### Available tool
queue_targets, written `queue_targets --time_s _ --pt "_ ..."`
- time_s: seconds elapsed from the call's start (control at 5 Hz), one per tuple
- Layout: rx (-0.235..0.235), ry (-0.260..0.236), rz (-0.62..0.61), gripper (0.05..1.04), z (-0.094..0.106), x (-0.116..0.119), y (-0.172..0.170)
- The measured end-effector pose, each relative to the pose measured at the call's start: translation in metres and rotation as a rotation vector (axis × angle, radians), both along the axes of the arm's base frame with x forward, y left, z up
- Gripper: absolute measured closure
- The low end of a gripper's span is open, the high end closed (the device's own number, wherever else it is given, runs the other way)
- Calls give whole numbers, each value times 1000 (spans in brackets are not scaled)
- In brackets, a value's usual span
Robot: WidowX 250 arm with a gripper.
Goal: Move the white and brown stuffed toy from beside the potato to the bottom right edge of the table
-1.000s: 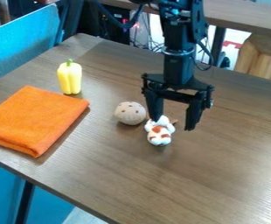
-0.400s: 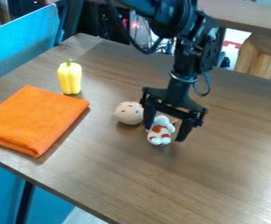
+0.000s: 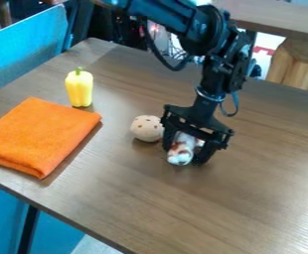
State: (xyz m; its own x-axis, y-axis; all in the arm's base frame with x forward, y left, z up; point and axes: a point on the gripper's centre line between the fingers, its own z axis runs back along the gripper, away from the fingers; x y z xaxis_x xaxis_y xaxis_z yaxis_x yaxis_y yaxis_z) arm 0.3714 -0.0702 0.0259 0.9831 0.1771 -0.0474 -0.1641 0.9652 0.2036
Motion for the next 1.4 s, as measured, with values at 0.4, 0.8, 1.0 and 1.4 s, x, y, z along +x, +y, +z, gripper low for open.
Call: queue_targets --time_s 0.4,0.8,1.0,1.4 --pt "-159 54 -66 475 -1 -6 -3" --pt "-226 -58 -206 480 74 -23 -4" --pt "-226 -63 -230 480 82 -37 -13" --pt "-229 11 -503 480 60 -77 -75"
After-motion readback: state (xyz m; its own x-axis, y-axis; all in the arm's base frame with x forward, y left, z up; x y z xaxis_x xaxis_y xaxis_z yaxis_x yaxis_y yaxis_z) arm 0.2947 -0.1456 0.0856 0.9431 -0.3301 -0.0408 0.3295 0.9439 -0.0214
